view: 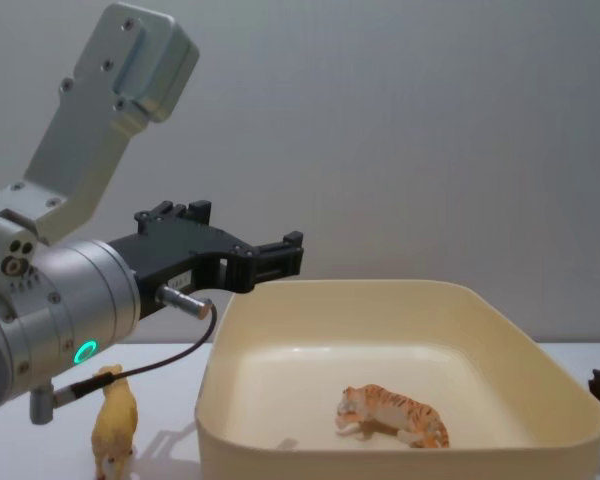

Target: Pick up the toy alternately with two hands and place it into the central storage box.

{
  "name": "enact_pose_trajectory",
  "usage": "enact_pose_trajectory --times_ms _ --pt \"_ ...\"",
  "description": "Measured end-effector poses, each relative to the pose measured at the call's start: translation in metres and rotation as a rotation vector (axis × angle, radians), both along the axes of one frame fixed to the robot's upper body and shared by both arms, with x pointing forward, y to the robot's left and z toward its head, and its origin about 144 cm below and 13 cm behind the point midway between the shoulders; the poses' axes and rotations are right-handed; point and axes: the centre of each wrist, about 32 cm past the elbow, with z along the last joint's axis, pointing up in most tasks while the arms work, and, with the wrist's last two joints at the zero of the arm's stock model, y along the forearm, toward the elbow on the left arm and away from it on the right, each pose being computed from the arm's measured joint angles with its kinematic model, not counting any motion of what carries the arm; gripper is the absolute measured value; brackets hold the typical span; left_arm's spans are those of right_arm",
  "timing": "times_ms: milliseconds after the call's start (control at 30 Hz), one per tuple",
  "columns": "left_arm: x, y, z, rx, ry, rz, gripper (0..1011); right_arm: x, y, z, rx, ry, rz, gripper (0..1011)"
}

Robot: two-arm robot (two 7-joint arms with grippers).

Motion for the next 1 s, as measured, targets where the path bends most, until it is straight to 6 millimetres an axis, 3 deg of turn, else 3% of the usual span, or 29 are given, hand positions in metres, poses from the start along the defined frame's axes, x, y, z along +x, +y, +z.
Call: enact_pose_trajectory --times_ms 333,433,600,1000 --pt "0.0 0.0 0.0 0.0 0.0 0.0 1002 0.009 0.005 -0.006 -0.008 0.008 -0.008 998" --pt "0.0 0.0 0.0 0.0 0.0 0.0 1002 0.011 0.006 -0.007 -0.01 0.01 -0.009 947" --pt "0.0 0.0 0.0 0.0 0.0 0.0 1002 0.013 0.007 -0.008 -0.012 0.011 -0.01 841" --pt "0.0 0.0 0.0 0.0 0.0 0.0 1001 0.015 0.009 -0.01 -0.014 0.013 -0.012 477"
